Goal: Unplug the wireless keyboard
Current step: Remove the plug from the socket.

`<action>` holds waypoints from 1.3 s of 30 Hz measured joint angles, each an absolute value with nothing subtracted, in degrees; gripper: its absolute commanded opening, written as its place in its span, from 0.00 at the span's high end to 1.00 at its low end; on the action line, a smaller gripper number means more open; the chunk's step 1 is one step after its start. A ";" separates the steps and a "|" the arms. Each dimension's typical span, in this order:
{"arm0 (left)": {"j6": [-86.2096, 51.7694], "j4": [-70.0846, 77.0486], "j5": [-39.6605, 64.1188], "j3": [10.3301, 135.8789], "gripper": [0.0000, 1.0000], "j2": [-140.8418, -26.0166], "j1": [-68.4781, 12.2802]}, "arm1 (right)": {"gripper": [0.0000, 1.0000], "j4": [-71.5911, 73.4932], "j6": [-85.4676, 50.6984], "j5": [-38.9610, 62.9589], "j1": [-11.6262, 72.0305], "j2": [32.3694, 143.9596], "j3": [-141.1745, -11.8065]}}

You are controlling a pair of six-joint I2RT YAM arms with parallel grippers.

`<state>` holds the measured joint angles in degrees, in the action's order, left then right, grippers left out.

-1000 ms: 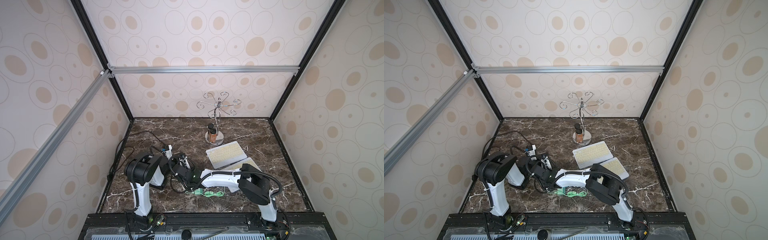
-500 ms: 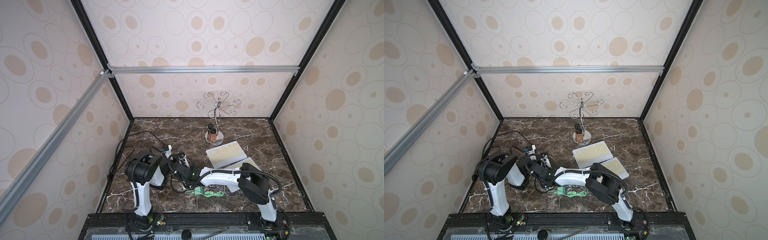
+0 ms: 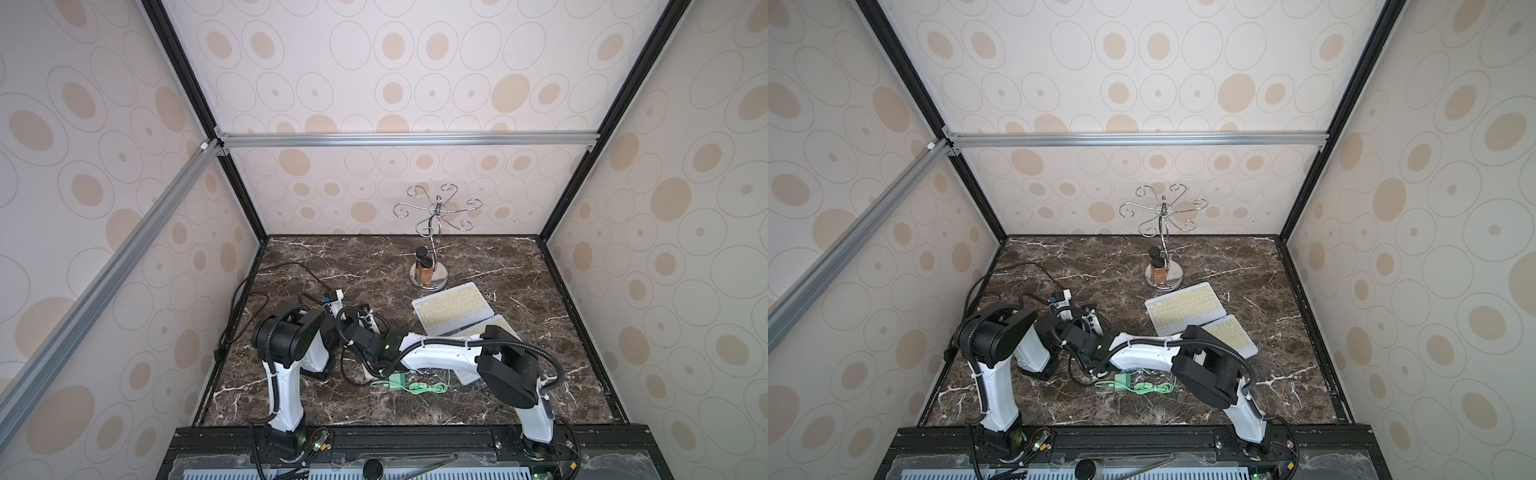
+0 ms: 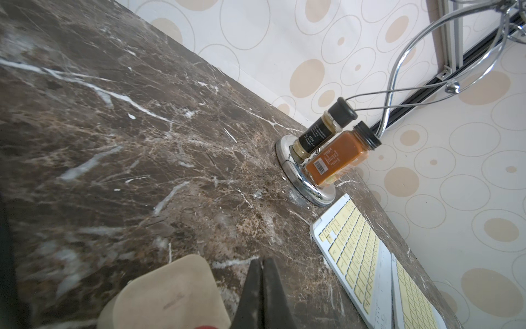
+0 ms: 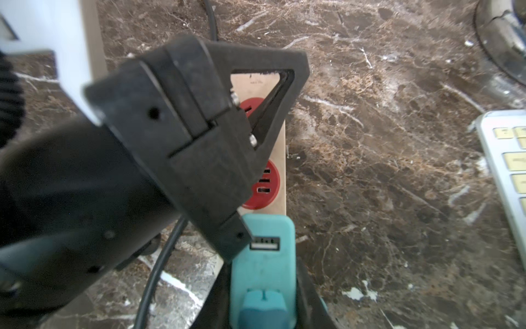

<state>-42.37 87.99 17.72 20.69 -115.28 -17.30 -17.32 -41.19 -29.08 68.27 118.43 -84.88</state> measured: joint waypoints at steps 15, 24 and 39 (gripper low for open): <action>-42.37 88.03 17.80 20.75 1.00 -115.46 -17.58 | 1.00 -11.44 -40.75 -25.43 66.89 115.96 -79.99; -42.41 88.14 17.69 20.69 1.00 -115.50 -17.50 | 1.00 -17.28 -40.49 -25.74 67.11 117.47 -84.36; -41.63 82.89 16.36 22.65 1.00 -113.71 -18.00 | 1.00 -11.14 -40.34 -19.07 64.73 114.37 -78.85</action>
<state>-41.63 82.89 16.36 22.65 -113.71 -18.00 -11.14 -40.34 -19.07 64.73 114.37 -78.85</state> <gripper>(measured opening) 0.047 0.279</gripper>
